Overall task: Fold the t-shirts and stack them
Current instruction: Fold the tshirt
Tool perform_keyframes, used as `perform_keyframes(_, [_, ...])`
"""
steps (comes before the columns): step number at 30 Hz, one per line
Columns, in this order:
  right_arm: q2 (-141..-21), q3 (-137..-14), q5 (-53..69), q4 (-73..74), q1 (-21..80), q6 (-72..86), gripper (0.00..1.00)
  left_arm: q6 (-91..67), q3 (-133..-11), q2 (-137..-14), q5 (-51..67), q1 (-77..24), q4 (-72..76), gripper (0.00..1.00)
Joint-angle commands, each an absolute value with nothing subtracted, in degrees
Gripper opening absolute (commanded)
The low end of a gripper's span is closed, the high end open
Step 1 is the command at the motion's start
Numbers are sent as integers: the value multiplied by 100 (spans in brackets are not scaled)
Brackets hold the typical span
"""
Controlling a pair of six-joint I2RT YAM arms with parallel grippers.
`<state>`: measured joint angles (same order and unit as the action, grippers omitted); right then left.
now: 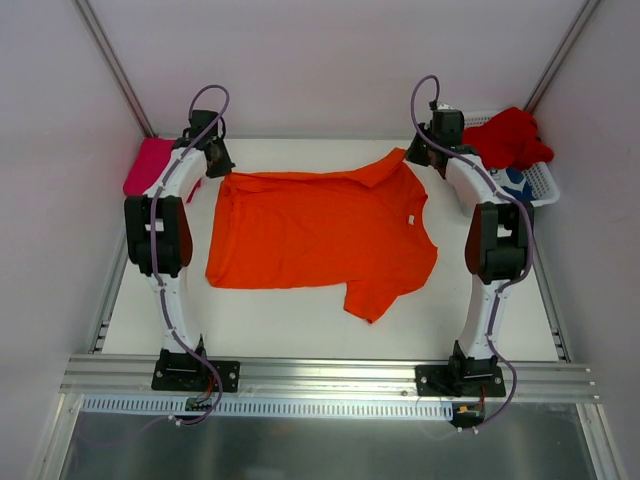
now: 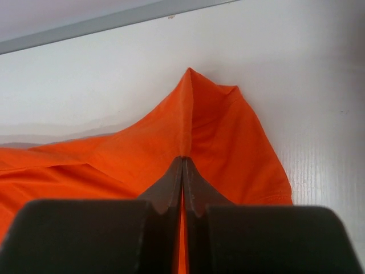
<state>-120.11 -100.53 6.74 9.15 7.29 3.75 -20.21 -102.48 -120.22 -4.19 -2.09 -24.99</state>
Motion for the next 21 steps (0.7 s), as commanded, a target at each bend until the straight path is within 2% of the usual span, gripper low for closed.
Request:
perform_keyframes(1, [-11374, -9853, 519, 572, 765, 220, 0, -1977, -9959, -11365, -615, -79, -2294, 0])
perform_keyframes(21, [-9607, -8043, 203, 71, 765, 149, 0, -2153, -8605, -10275, -677, 132, -2013, 0])
